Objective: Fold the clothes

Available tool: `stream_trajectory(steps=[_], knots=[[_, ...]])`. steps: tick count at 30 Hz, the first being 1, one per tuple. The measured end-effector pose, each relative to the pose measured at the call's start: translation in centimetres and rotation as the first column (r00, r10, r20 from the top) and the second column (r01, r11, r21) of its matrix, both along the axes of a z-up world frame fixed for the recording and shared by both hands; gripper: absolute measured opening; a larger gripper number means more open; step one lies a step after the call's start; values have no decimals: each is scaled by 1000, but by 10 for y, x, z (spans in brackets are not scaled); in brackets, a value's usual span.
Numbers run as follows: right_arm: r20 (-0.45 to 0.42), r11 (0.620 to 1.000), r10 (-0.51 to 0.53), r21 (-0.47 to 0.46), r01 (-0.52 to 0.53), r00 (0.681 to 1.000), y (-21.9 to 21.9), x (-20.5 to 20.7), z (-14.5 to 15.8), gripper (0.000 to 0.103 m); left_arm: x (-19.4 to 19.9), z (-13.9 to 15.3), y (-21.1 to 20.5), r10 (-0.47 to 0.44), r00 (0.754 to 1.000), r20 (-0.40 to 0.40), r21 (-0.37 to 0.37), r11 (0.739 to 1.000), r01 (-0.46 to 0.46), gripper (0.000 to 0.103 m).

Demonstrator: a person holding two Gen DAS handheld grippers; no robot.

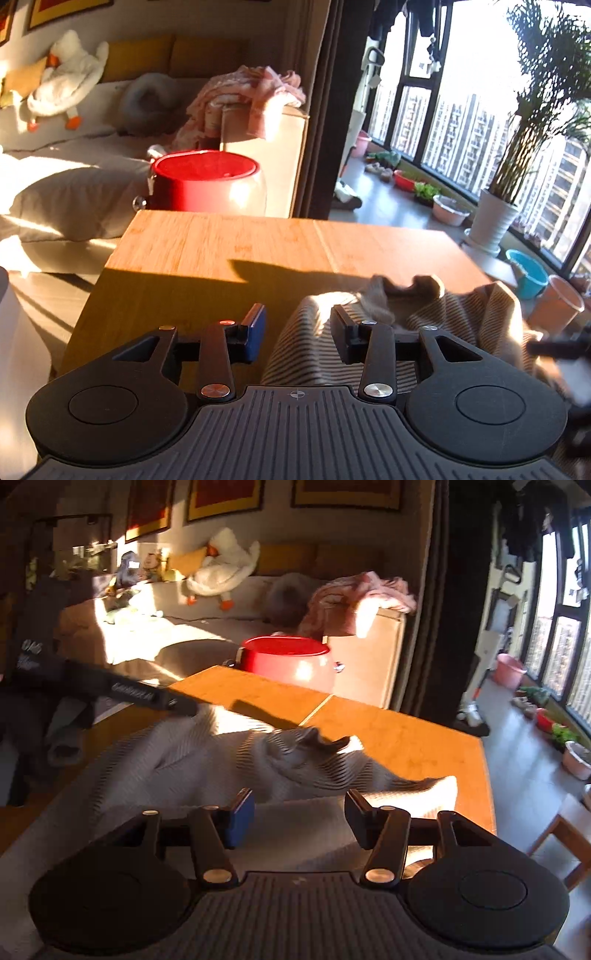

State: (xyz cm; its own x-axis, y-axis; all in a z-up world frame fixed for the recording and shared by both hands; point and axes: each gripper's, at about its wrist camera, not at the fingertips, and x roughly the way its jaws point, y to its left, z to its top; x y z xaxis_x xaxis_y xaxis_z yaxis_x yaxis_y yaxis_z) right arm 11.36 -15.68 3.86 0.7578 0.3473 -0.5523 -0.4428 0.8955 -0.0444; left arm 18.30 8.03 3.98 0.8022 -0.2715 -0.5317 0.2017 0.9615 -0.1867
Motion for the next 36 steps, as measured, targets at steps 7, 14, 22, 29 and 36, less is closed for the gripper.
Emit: stream_trajectory(steps=[7,14,22,29,36], knots=[[-29,994,-26,-108,23,999,25,-17,-28,59,-16,-25,-20,-144,984,-104,-101,986,133,54],[11,981,135,-142,-132,991,37,-80,-6,65,-12,-55,-6,-116,988,-104,-139,985,101,49],[-46,967,244,-57,-246,969,70,-109,-7,65,-14,-56,-3,-116,989,-94,-167,981,99,50],[42,987,69,-150,-62,997,86,-75,-33,26,-15,-56,-3,-112,990,-88,-171,981,95,52],[193,948,-267,-120,293,944,-28,-32,34,3,-18,-57,0,-103,991,-86,-190,978,86,54]])
